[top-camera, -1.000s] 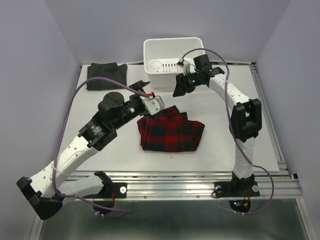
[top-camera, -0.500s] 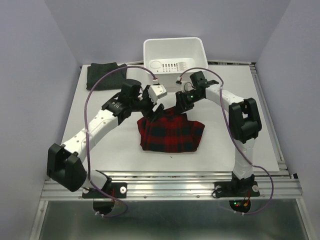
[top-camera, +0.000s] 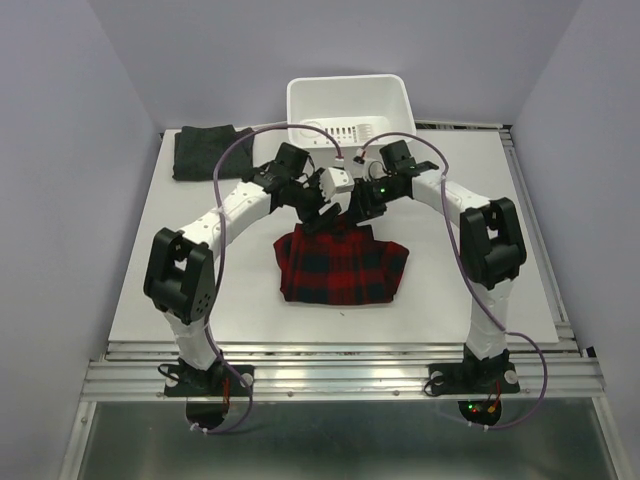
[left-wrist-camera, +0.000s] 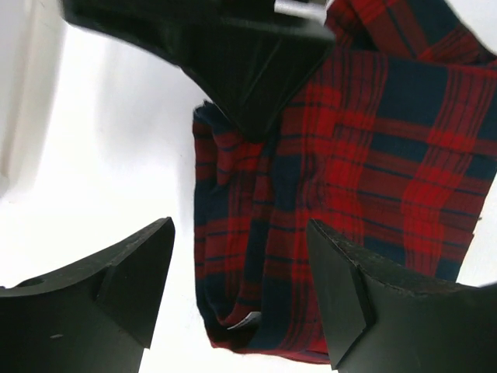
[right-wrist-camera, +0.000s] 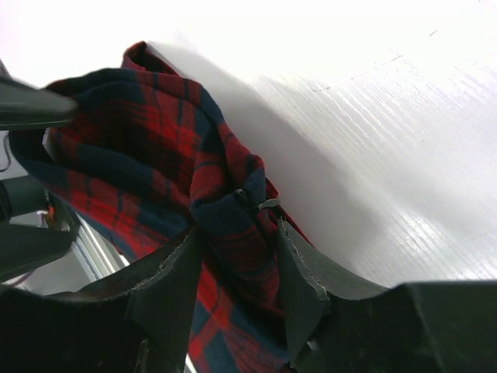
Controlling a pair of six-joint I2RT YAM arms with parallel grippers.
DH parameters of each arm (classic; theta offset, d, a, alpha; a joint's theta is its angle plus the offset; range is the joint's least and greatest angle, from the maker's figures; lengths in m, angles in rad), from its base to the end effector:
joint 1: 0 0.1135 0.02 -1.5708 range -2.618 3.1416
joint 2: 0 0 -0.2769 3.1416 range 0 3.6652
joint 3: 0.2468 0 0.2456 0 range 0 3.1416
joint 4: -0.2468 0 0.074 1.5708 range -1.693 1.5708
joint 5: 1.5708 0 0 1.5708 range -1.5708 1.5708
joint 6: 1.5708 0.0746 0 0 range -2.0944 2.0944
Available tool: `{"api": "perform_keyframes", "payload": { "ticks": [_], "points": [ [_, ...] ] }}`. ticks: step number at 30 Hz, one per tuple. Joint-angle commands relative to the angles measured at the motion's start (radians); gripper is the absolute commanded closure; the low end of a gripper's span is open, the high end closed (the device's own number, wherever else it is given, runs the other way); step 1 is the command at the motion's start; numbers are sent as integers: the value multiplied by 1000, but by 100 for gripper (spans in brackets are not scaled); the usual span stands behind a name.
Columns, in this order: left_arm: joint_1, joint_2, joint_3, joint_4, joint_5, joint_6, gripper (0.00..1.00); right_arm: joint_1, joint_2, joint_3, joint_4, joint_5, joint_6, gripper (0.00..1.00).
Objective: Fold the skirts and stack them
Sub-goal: Fold the skirt
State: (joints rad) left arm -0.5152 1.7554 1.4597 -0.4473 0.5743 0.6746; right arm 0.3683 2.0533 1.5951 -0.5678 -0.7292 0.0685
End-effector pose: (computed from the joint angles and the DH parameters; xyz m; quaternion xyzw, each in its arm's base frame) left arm 0.3427 -0.2406 0.2813 0.5864 0.6634 -0.2278 0.4051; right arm 0.4073 0.2105 0.1964 -0.2292 0.8754 0.3897 0.1710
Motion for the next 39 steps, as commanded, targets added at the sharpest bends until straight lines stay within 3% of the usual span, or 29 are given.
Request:
{"api": "perform_keyframes", "payload": {
  "ticks": [1, 11, 17, 19, 20, 21, 23, 34, 39],
  "points": [
    [1, 7, 40, -51, 4, 42, 20, 11, -70, 17, 54, -15, 33, 51],
    [1, 23, -2, -136, 64, 109, 26, 11, -58, 8, 75, -30, 53, 68],
    [3, 61, 4, -194, 76, 143, 52, 11, -67, 5, 82, -42, 70, 89],
    [4, 65, 13, -205, 78, 146, 71, 11, -77, 3, 83, -41, 74, 97],
    [7, 65, 17, -209, 81, 151, 78, 11, -84, -1, 82, -39, 76, 99],
    [10, 58, 21, -214, 84, 152, 90, 11, -88, -3, 79, -36, 74, 99],
    [32, 40, 19, -209, 99, 138, 100, 11, -111, -18, 74, -16, 59, 99],
    [101, -118, -82, -174, 174, 164, 100, 11, -189, -75, -15, 65, -47, 99],
    [119, -172, -141, -55, 141, 99, 100, 11, -180, -98, -35, 57, -56, 99]
  ]
}}
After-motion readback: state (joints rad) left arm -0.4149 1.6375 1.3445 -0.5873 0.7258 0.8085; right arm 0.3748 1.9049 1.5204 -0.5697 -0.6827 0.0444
